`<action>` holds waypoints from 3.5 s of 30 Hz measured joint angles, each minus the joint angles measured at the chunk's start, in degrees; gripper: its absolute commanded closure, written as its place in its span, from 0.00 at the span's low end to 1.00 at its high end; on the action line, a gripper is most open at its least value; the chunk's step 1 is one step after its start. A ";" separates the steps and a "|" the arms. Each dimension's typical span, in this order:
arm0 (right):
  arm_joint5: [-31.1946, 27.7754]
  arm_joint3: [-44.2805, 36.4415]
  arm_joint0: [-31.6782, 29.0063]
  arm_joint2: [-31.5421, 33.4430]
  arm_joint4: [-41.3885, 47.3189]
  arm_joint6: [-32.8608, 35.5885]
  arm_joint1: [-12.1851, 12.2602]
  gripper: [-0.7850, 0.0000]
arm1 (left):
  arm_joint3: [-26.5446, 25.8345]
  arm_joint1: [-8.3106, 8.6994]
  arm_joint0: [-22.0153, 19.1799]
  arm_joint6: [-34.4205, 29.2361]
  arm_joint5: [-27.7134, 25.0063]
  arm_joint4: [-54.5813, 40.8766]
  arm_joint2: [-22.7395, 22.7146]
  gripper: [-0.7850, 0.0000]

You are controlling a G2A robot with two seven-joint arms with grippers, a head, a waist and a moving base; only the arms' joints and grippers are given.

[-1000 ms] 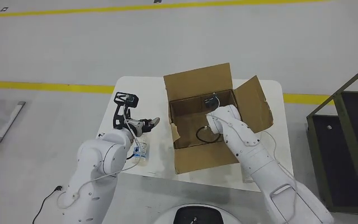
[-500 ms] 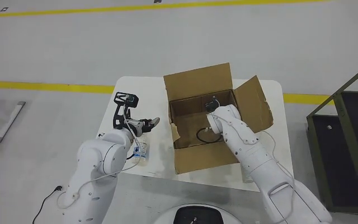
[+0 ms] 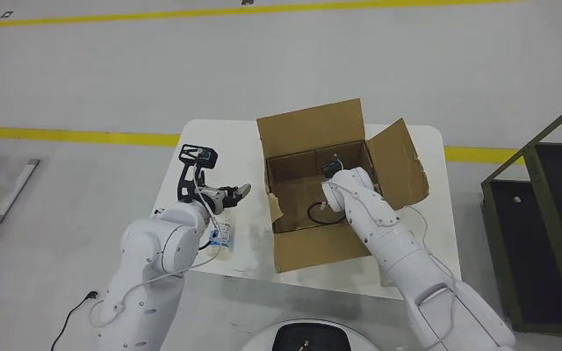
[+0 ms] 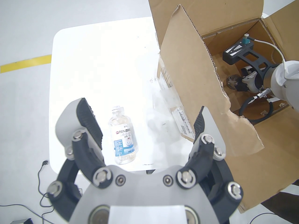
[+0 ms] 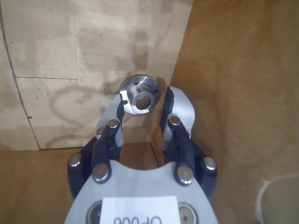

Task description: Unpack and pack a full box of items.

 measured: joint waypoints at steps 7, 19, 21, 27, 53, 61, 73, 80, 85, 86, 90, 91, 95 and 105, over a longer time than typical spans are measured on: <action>-0.21 3.24 0.94 -0.46 -0.25 -1.06 -0.95 0.53 | 0.00 0.00 0.00 0.00 0.00 0.00 0.00 0.00; -1.68 7.37 2.20 0.03 2.31 -3.74 -2.46 1.00 | 0.00 0.00 0.00 0.00 0.00 0.00 0.00 0.00; -2.26 7.50 2.32 0.35 3.18 -4.41 -2.64 1.00 | 0.00 0.00 0.00 0.00 0.00 0.00 0.00 0.00; -3.63 6.31 2.43 1.64 5.09 -6.16 -2.78 1.00 | 0.00 0.00 0.00 0.00 0.00 0.00 0.00 0.00; -5.72 -0.66 -0.08 8.62 12.46 -14.60 -1.96 1.00 | 0.00 0.00 0.00 0.00 0.00 0.00 0.00 0.00; -8.06 -26.69 -10.28 18.52 7.50 -9.09 2.35 1.00 | 0.00 0.00 0.00 0.00 0.00 0.00 0.00 0.00; -13.65 -48.59 -21.99 24.90 3.74 -5.12 4.67 1.00 | 0.00 0.00 0.00 0.00 0.00 0.00 0.00 0.00; -13.70 -49.57 -22.63 25.45 4.75 -6.61 4.71 1.00 | 0.00 0.00 0.00 0.00 0.00 0.00 0.00 0.00; -13.62 -56.34 -23.50 27.74 6.30 -7.75 5.07 1.00 | 0.00 0.00 0.00 0.00 0.00 0.00 0.00 0.00; -13.86 -58.91 -23.73 28.53 6.61 -7.56 5.21 1.00 | 0.00 0.00 0.00 0.00 0.00 0.00 0.00 0.00; -14.75 -67.21 -25.09 32.25 7.96 -6.40 5.76 1.00 | 0.00 0.00 0.00 0.00 0.00 0.00 0.00 0.00; -14.97 -68.73 -25.45 33.23 8.37 -6.05 5.89 1.00 | 0.00 0.00 0.00 0.00 0.00 0.00 0.00 0.00; -16.10 -73.59 -27.40 37.94 11.18 -4.77 6.49 1.00 | 0.00 0.00 0.00 0.00 0.00 0.00 0.00 0.00; -14.41 -81.64 -33.67 47.11 11.54 -3.12 7.66 1.00 | 0.00 0.00 0.00 0.00 0.00 0.00 0.00 0.00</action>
